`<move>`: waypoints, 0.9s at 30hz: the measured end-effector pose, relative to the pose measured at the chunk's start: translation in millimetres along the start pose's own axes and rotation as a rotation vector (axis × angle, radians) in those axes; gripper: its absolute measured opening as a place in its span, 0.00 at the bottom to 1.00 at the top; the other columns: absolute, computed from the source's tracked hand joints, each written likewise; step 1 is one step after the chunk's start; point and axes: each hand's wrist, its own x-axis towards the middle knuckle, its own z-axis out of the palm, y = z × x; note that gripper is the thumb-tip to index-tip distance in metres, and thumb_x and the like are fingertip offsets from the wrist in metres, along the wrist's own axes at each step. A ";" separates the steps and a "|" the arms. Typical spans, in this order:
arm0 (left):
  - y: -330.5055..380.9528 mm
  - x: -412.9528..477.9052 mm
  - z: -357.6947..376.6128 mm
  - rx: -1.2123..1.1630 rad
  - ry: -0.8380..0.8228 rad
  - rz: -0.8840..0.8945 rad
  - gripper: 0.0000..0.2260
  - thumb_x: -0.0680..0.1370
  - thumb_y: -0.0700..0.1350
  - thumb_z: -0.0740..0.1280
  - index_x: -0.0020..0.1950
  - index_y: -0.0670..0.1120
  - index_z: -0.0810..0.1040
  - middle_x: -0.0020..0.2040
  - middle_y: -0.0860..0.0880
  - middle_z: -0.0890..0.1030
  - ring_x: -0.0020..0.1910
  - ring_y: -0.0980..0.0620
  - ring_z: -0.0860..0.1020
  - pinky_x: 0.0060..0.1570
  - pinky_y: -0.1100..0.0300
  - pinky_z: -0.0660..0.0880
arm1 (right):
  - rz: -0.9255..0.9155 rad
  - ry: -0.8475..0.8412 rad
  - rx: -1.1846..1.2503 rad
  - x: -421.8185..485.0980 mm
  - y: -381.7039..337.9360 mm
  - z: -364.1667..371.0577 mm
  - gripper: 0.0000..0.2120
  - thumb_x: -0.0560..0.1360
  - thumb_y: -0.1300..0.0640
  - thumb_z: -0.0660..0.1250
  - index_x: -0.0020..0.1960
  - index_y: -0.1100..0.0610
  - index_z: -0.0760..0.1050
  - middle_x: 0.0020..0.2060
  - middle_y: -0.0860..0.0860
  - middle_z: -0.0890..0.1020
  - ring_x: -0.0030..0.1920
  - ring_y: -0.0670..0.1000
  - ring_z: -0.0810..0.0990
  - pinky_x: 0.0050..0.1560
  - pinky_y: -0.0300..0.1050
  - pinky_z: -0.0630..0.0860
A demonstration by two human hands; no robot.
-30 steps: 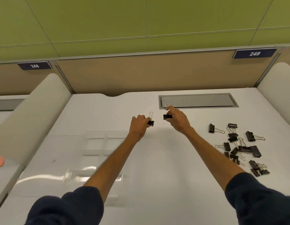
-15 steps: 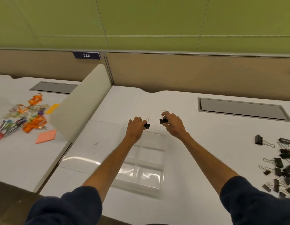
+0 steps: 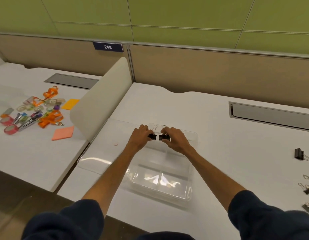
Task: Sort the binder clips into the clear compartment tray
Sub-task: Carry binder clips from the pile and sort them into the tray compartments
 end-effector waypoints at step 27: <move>-5.9 38.8 -9.2 0.157 -0.447 0.033 0.10 0.79 0.46 0.64 0.57 0.54 0.81 0.61 0.46 0.69 0.66 0.46 0.62 0.64 0.51 0.65 | 0.080 -0.263 -0.114 25.7 -1.2 13.2 0.10 0.73 0.50 0.67 0.53 0.48 0.82 0.47 0.43 0.85 0.48 0.47 0.83 0.57 0.47 0.70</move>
